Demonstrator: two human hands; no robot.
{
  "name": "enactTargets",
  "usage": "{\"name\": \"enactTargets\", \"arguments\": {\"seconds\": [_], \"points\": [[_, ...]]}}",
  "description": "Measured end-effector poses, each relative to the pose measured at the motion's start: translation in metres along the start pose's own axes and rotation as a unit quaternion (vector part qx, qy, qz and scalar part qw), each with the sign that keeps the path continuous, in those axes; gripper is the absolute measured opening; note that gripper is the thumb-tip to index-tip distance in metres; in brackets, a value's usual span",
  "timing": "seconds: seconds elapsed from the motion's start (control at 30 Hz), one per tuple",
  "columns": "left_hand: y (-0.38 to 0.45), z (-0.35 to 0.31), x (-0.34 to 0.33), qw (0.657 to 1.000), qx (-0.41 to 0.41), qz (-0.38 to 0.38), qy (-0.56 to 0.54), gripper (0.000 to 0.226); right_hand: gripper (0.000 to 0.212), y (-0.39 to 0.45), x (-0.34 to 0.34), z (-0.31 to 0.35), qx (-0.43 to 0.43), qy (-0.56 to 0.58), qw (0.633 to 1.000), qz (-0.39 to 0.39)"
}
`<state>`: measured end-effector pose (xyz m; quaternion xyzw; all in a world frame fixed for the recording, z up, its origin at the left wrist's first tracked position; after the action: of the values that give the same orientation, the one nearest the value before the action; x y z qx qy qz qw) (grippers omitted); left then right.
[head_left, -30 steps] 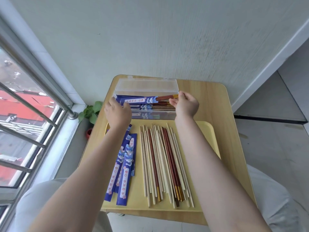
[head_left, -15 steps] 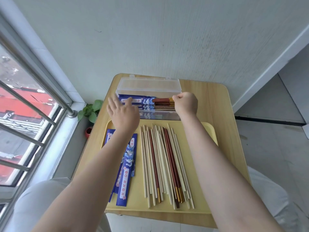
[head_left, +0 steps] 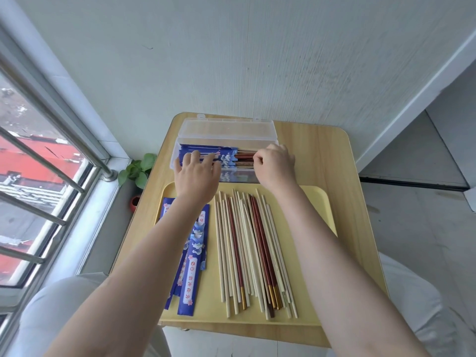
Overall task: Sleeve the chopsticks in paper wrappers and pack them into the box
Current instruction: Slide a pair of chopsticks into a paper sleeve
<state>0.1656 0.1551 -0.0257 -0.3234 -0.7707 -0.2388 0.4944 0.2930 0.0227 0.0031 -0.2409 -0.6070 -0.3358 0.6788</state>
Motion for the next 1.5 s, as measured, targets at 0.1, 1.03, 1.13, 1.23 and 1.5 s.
{"name": "enactTargets", "arguments": {"seconds": [0.1,1.03,1.13,1.23,1.5], "points": [[-0.002,0.001,0.004,1.000,0.000,-0.010,-0.024,0.047,0.019,-0.008,0.009,0.000,-0.015,0.058,0.997,-0.043],[-0.131,0.034,-0.007,0.976,0.094,0.021,-0.193,0.044,0.020,-0.150,-0.042,0.032,-0.027,0.226,0.964,0.135],[-0.128,0.029,0.002,0.966,0.070,-0.011,-0.248,0.039,0.029,-0.158,-0.046,0.047,0.009,0.287,0.929,0.232],[-0.125,0.019,0.017,0.940,0.066,-0.044,-0.332,0.035,0.036,-0.172,-0.057,0.064,0.029,0.322,0.884,0.338],[-0.134,0.002,-0.006,0.913,0.170,0.009,-0.371,0.029,0.018,-0.168,-0.045,0.061,0.004,0.337,0.911,0.237]]}}
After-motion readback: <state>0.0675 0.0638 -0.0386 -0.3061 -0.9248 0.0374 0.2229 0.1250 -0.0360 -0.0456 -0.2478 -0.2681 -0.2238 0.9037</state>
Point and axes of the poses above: each hand's wrist, its own y-axis towards the middle knuckle, its own x-axis out of the back of the hand, z = x × y, the point moved 7 cm from there along y, towards the middle knuckle, and after that the axes turned 11 degrees about -y, right-handed, at the moved point
